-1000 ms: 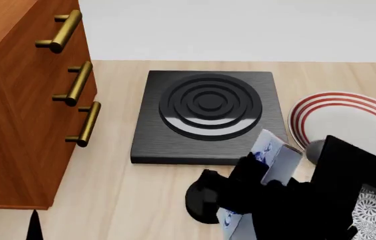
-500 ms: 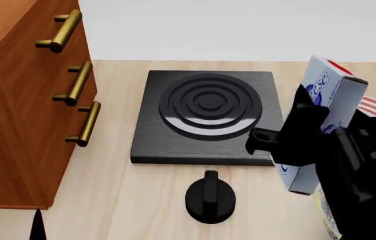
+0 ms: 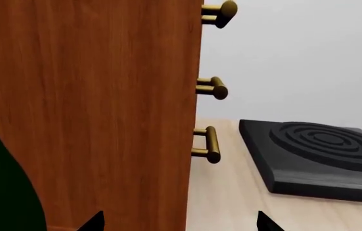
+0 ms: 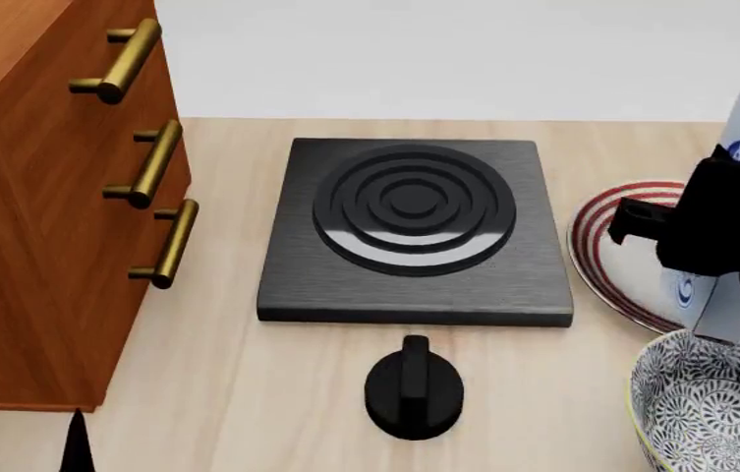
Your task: Pick up the cream cheese and put it in the bowl.
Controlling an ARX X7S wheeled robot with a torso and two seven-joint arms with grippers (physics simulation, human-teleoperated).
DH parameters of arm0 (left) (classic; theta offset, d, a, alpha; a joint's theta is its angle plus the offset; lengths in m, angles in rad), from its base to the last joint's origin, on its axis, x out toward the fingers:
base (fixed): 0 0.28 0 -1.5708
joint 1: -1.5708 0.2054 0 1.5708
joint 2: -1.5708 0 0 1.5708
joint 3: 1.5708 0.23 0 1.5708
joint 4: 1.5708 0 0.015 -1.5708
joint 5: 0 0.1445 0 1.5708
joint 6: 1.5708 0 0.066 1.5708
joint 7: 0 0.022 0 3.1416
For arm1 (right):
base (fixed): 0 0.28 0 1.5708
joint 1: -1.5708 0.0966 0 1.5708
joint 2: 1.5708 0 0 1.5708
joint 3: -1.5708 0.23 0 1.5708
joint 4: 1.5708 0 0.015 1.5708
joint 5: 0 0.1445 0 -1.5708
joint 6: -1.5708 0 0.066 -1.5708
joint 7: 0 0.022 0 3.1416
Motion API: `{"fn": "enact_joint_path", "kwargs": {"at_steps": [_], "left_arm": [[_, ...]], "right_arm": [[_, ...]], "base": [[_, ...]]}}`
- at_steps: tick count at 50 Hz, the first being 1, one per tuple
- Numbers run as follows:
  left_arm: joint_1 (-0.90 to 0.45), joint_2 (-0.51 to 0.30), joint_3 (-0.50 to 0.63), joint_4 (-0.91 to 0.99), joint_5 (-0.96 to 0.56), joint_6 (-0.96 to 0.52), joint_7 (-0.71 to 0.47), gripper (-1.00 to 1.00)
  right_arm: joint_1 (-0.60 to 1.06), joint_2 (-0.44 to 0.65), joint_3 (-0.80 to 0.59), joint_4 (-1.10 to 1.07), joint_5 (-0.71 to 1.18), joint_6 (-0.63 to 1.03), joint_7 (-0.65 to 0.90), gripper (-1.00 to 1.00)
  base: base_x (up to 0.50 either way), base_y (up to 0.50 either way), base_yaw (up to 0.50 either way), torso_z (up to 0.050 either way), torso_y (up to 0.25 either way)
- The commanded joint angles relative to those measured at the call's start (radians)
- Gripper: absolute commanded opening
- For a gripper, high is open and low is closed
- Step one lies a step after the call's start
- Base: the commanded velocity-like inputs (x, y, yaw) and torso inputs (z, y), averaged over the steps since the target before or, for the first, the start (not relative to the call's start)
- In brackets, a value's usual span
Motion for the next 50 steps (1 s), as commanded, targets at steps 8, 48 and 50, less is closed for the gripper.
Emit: {"fn": "enact_joint_path", "kwargs": {"at_steps": [8, 48, 50], "left_arm": [[0.008, -0.010, 0.007, 0.033, 0.000, -0.011, -0.015, 1.00], [0.010, -0.017, 0.023, 0.034, 0.006, -0.006, -0.032, 1.00], [0.009, -0.018, 0.023, 0.038, 0.003, -0.011, -0.034, 1.00]], "right_arm": [[-0.058, 0.045, -0.028, 0.033, -0.072, 0.014, -0.084, -1.00], [-0.108, 0.022, -0.109, 0.199, -0.176, 0.018, -0.126, -1.00], [-0.106, 0.019, -0.116, 0.209, -0.185, 0.017, -0.130, -1.00]], "base": [[0.00, 0.00, 0.00, 0.000, 0.000], [0.00, 0.00, 0.00, 0.000, 0.001], [0.00, 0.00, 0.00, 0.000, 0.000]]}}
